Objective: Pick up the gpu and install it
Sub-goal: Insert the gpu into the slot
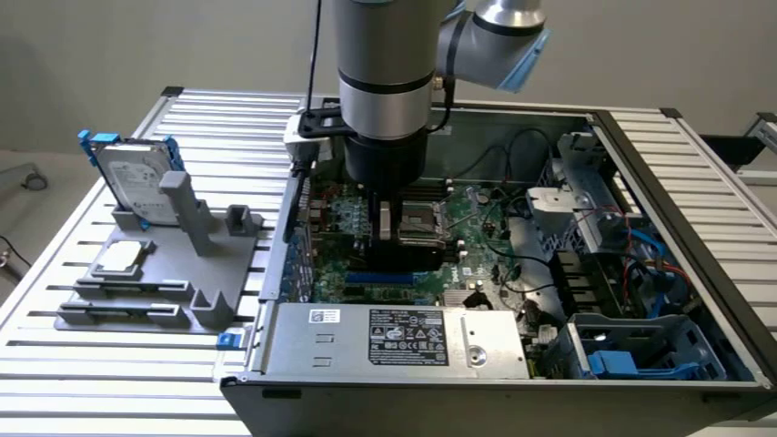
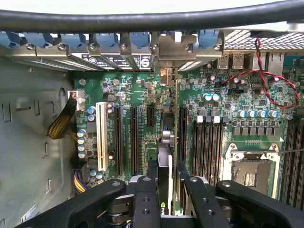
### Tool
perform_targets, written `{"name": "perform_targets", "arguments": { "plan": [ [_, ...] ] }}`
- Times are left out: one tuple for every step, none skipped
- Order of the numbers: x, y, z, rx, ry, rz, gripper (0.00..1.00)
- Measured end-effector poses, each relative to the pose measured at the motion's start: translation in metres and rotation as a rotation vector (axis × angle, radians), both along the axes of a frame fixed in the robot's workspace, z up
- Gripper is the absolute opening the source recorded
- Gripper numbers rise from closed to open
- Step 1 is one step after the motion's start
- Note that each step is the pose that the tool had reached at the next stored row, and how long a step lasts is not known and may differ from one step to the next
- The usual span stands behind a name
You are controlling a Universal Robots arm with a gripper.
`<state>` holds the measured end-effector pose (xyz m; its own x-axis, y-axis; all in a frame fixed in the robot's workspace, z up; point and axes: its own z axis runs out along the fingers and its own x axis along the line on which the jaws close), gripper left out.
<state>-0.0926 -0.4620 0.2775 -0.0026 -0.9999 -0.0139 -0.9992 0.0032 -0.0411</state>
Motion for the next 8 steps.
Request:
{"name": "perform_targets", "arguments": {
  "plan": [
    [-0.0001,0.0,-0.0002,0.0007,0.0002,0.0,0.26],
    [-0.0002,0.0,-0.0005,0.0017,0.0007,0.0,0.26],
    [-0.0003,0.0,-0.0007,0.003,0.0015,0.0,0.26],
    [-0.0005,0.0,-0.001,0.0043,0.0028,0.0,0.26],
    [-0.0007,0.0,-0.0013,0.0053,0.0044,0.0,0.26],
    [-0.0008,0.0,-0.0015,0.0061,0.006,0.0,0.26],
    [-0.0009,-0.0001,-0.0019,0.0068,0.0072,0.0,0.26],
    [-0.0009,-0.0001,-0.0022,0.0072,0.0079,0.0,0.26]
  ]
}}
